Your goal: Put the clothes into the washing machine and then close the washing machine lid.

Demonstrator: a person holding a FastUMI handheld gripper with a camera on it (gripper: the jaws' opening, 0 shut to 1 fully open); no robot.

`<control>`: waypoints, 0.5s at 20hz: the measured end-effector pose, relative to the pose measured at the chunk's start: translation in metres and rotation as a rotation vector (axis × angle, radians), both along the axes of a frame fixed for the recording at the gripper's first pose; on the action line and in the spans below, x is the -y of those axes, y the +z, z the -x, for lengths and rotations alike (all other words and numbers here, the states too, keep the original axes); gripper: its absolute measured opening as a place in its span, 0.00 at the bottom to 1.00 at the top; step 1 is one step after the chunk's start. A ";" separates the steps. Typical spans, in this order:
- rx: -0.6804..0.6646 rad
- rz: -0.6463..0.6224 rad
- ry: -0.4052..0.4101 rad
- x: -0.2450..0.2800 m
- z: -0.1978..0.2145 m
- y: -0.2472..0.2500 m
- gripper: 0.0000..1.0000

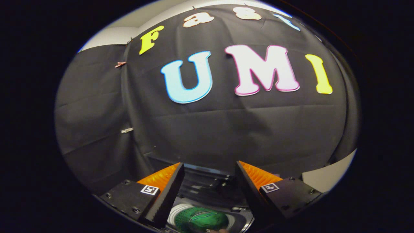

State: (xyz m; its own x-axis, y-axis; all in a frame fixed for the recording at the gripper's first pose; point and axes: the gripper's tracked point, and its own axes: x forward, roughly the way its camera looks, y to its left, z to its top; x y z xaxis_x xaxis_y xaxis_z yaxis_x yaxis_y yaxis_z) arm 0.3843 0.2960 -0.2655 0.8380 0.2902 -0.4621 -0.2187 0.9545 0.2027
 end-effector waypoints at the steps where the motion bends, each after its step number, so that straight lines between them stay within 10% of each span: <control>1: 0.026 0.026 -0.059 0.010 -0.008 0.001 0.98; 10: -0.042 0.095 -0.227 0.040 -0.031 -0.032 0.98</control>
